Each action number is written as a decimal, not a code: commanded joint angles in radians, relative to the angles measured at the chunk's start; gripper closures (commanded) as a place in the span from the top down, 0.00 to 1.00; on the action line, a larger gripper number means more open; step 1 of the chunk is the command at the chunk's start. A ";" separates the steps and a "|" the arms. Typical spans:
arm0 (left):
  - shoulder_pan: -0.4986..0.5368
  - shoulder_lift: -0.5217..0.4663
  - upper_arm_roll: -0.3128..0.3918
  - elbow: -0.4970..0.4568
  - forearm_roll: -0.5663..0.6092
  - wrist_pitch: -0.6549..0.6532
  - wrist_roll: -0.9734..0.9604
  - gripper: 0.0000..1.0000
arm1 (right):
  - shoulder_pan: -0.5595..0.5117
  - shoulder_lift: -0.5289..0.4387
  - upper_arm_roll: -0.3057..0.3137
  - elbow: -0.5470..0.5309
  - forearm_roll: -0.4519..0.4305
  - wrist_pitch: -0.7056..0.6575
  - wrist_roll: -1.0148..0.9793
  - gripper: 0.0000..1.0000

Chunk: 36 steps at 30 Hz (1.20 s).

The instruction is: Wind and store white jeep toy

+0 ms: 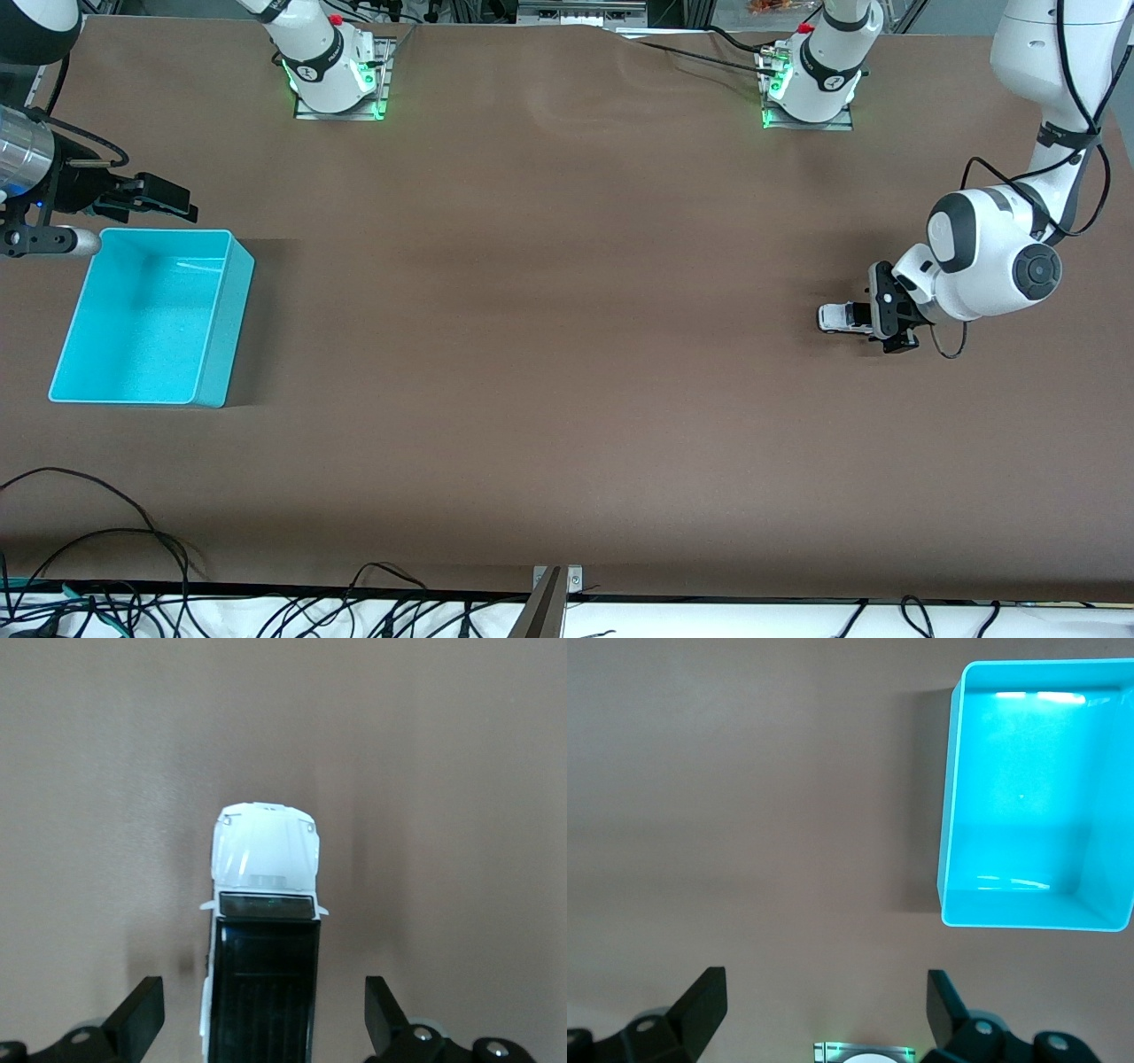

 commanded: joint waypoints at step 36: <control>0.025 0.022 -0.025 -0.022 -0.160 0.046 0.182 0.00 | 0.005 -0.001 -0.002 0.016 -0.013 -0.009 0.015 1.00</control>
